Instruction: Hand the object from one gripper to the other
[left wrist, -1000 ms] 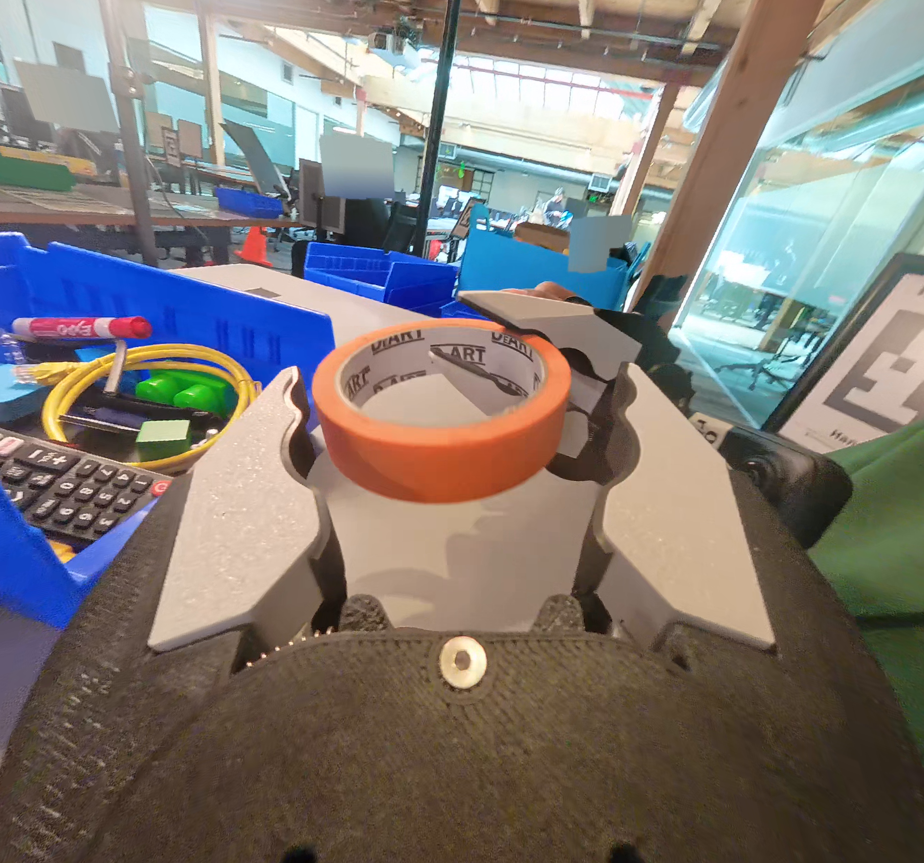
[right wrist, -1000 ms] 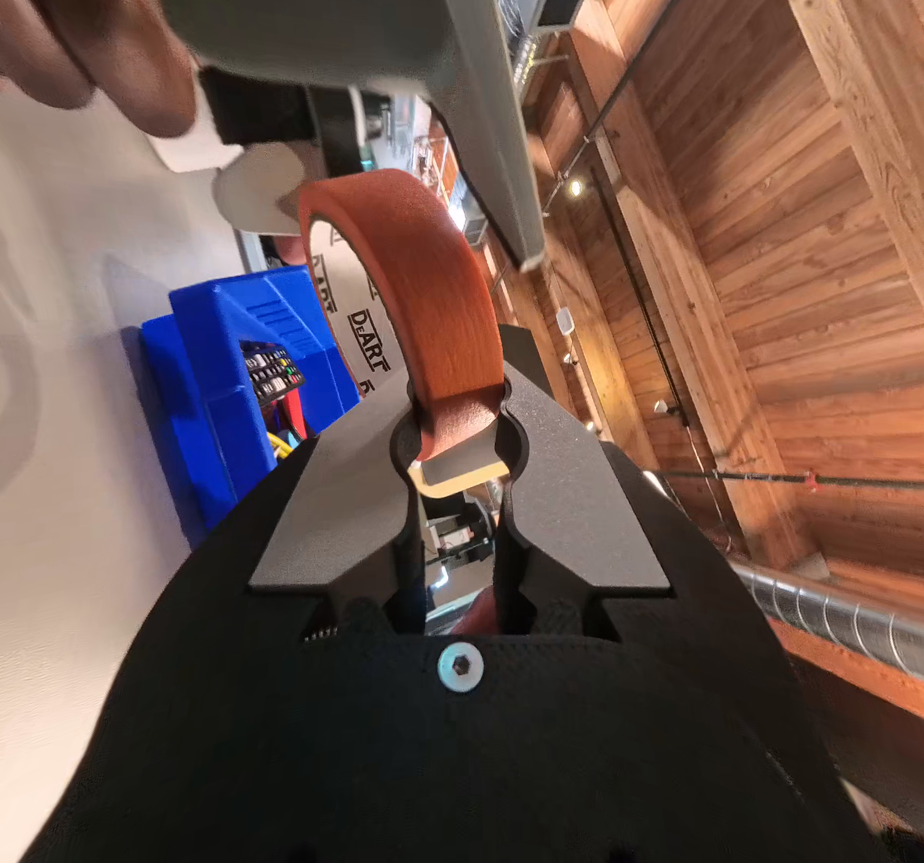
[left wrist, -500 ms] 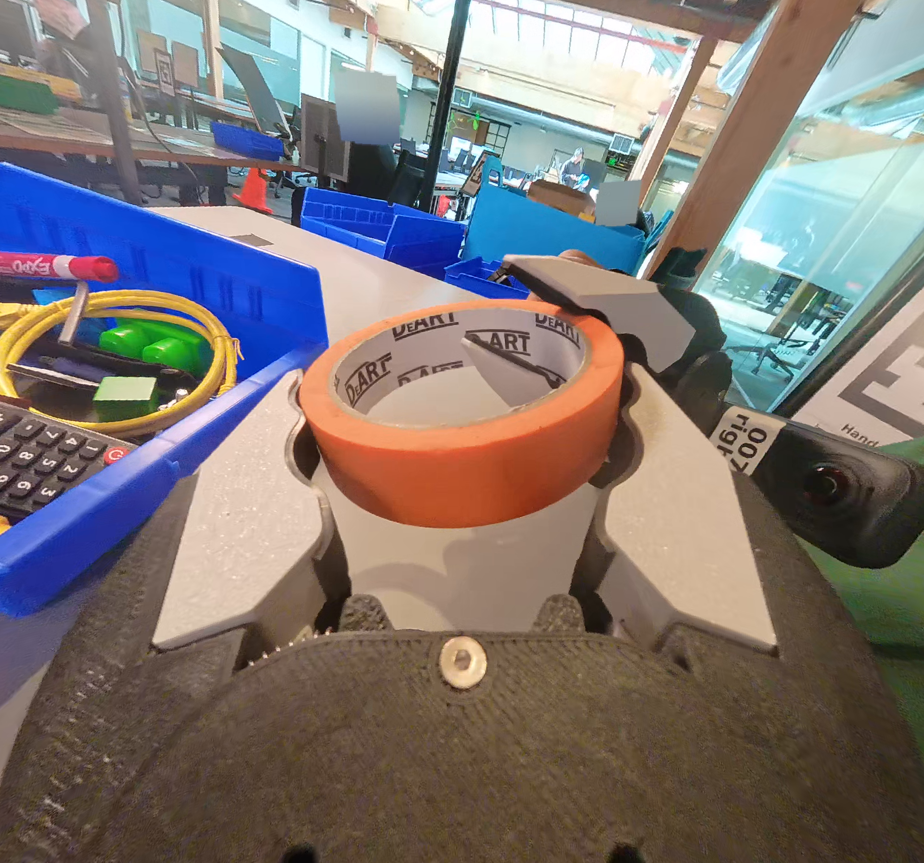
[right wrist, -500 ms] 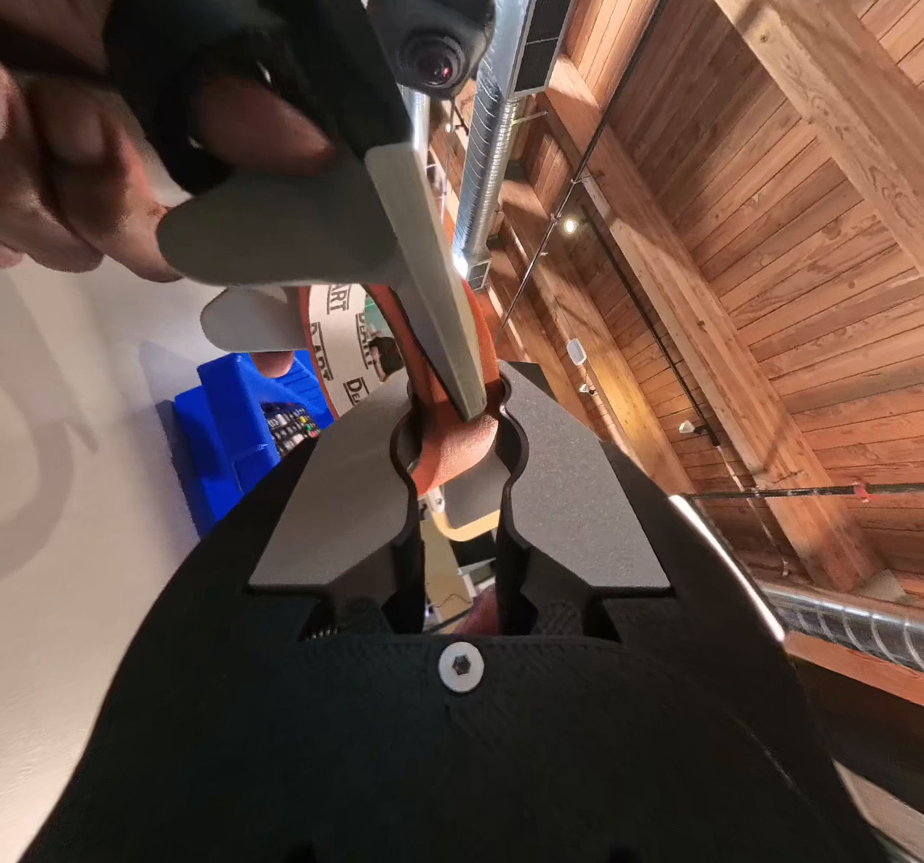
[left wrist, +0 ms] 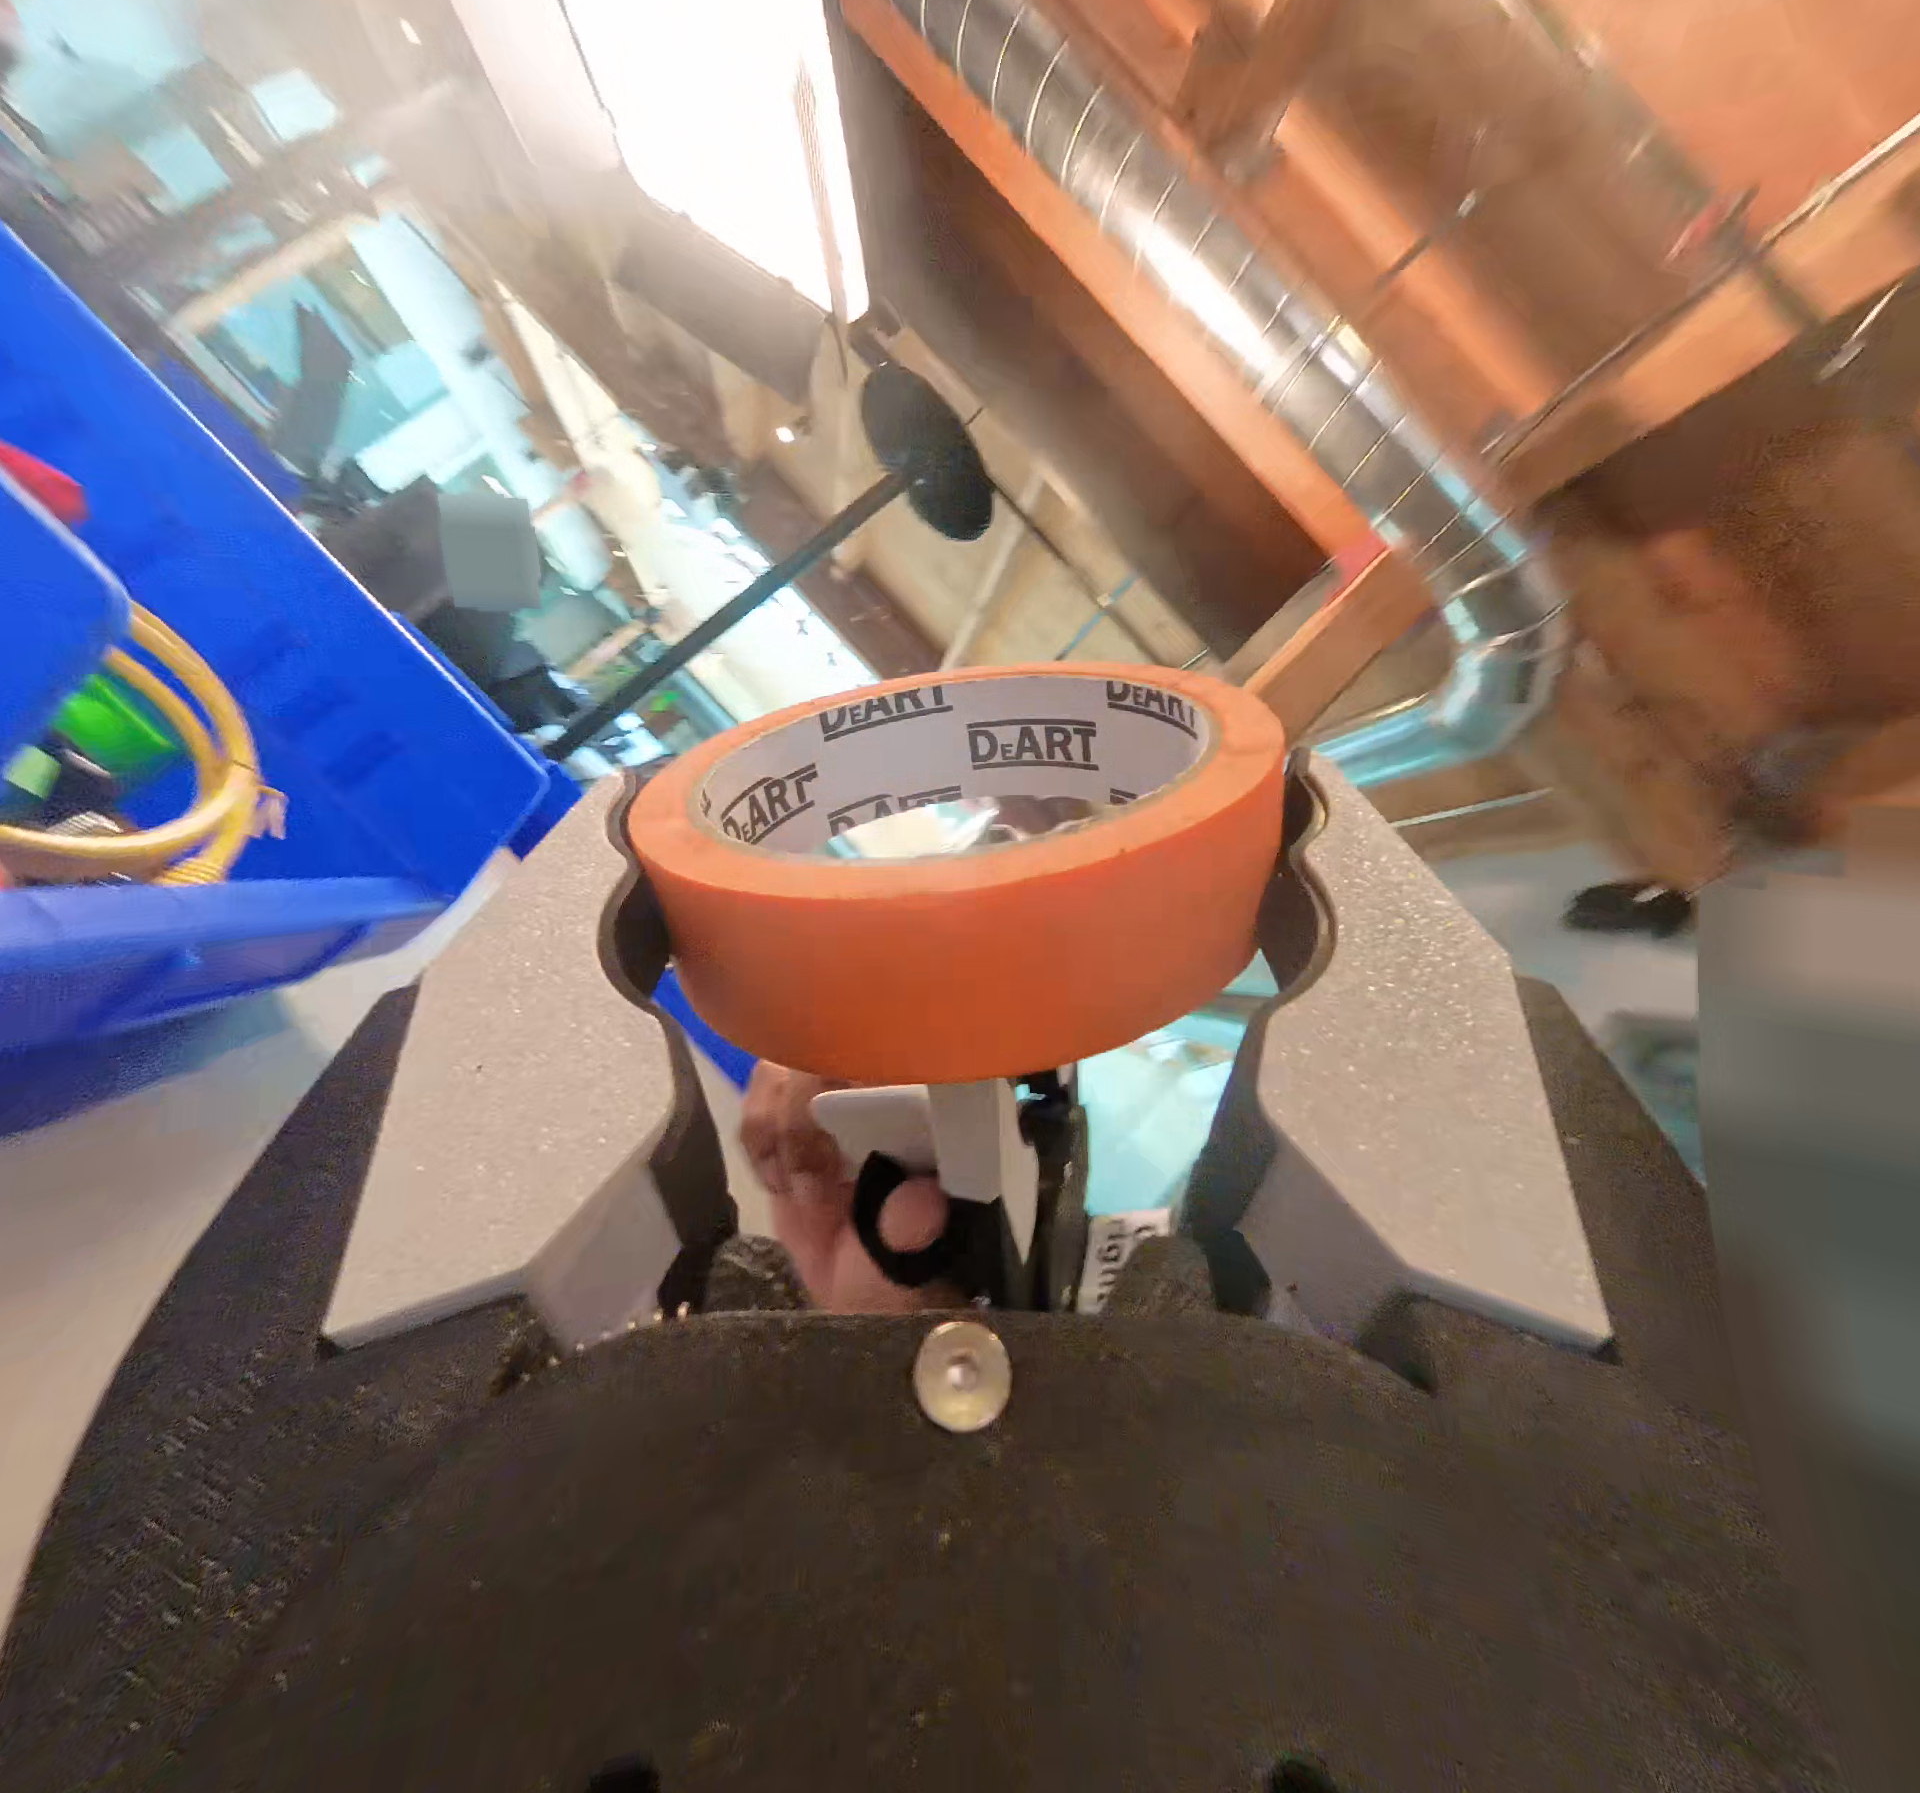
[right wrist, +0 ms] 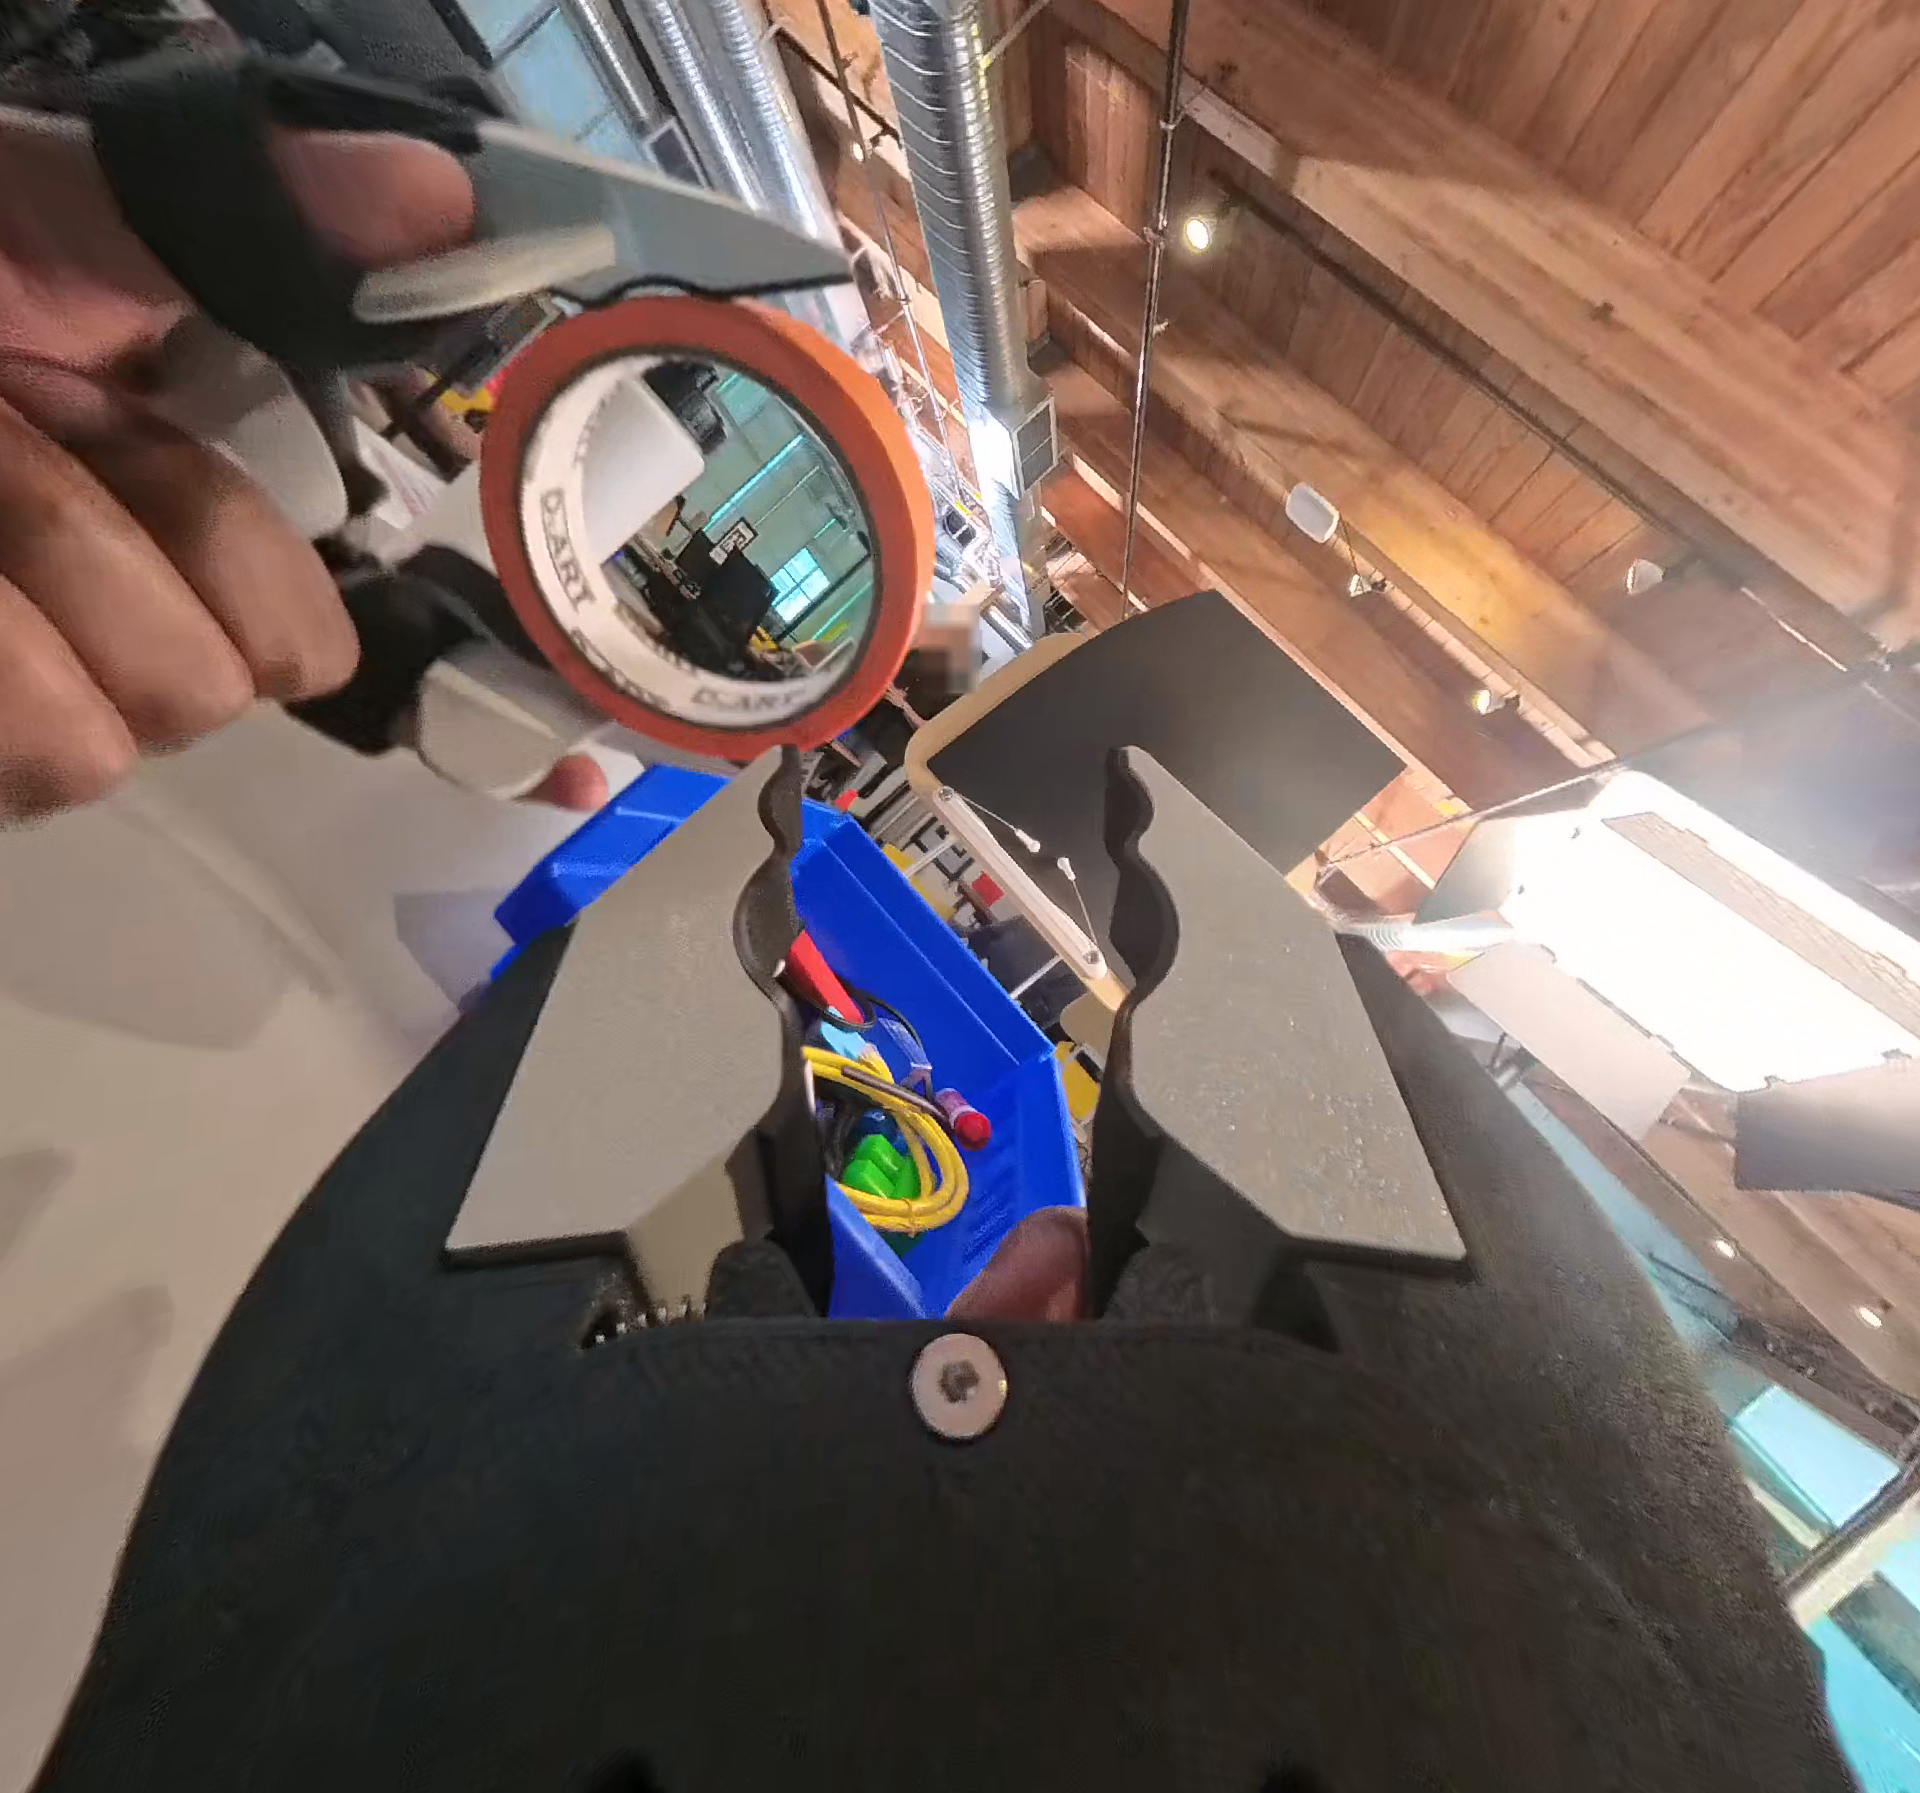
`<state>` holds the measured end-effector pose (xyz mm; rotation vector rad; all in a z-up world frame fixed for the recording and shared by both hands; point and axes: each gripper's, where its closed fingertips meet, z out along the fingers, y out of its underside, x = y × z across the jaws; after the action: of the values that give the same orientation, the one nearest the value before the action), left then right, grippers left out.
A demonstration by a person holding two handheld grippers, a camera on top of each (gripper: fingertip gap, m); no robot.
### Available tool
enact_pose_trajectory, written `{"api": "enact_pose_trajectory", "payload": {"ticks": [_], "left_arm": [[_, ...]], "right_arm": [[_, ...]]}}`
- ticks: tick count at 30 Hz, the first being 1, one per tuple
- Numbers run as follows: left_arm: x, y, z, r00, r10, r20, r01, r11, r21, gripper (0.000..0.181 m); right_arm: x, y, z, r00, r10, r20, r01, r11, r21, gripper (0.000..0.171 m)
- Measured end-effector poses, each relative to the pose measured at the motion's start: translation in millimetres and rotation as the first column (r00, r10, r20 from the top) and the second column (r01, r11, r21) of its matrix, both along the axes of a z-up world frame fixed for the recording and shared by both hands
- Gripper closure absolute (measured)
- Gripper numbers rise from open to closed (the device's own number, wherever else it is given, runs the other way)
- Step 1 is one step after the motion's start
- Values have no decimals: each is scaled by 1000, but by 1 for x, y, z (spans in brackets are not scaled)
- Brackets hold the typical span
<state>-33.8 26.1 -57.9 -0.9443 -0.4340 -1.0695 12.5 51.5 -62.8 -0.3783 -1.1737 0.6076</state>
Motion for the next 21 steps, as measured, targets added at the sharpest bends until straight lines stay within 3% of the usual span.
{"api": "enact_pose_trajectory", "payload": {"ticks": [1,7,9,16,21], "left_arm": [[1,2,0,999,-23,41,23,1000,14,63],[19,15,-4,996,-65,59,64,998,18,63],[22,15,-2,997,-67,49,66,997,28,62],[47,28,-6,991,-132,3,132,991,-7,62],[63,35,-10,987,-144,-73,141,989,-44,62]], "right_arm": [[-1,-3,0,1000,-9,-6,9,1000,-1,110],[-9,-15,1,999,-50,-20,49,999,-15,90],[-10,-11,3,997,-68,-25,67,997,-45,91],[-5,12,9,984,-166,-65,158,982,-104,118],[4,22,12,977,-192,-89,182,977,-112,158]]}}
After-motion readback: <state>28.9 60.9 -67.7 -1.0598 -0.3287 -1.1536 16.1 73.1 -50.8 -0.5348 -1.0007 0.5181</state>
